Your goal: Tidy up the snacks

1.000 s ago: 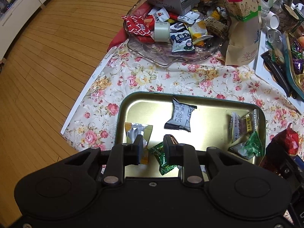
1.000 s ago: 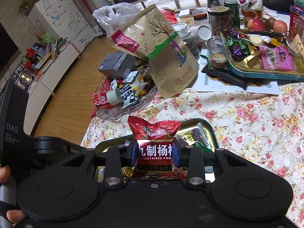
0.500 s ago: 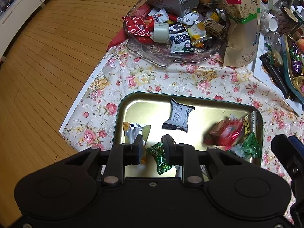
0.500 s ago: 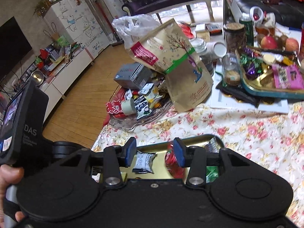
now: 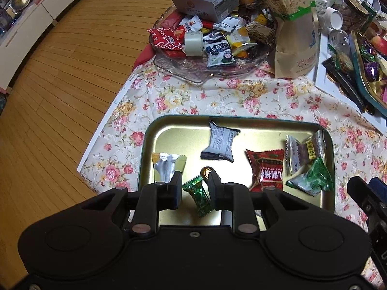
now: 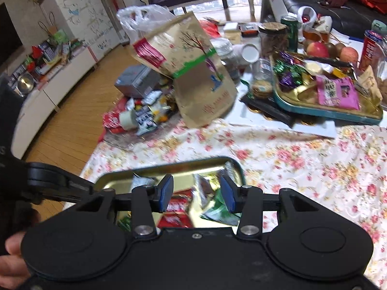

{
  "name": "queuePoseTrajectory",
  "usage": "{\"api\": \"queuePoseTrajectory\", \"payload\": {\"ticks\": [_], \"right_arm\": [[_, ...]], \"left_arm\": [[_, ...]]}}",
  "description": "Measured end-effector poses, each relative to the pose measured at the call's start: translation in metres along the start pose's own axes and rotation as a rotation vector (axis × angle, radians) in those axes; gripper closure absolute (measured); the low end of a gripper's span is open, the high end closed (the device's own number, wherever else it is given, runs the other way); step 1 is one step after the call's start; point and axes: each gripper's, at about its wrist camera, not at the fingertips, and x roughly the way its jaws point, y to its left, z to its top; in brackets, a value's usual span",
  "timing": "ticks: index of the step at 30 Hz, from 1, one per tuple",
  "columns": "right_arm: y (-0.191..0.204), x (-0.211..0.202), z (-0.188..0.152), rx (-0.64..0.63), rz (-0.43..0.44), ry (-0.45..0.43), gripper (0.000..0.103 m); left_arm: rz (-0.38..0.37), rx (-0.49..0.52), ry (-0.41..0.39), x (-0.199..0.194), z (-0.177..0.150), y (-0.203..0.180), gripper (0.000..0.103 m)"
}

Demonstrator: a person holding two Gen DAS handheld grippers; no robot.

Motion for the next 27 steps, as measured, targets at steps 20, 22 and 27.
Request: {"api": "queuePoseTrajectory", "payload": {"ticks": [20, 22, 27], "right_arm": [[-0.024, -0.016, -0.033, -0.045, -0.055, 0.03, 0.057], [-0.024, -0.015, -0.035, -0.048, -0.064, 0.036, 0.057], [-0.028, -0.013, -0.039, -0.045, -0.08, 0.055, 0.057]], "left_arm": [[0.035, -0.008, -0.105, -0.001, -0.076, -0.022, 0.068], [0.033, -0.006, -0.118, -0.003, -0.08, -0.022, 0.068], [0.006, -0.013, -0.126, -0.005, -0.088, -0.022, 0.068]]}}
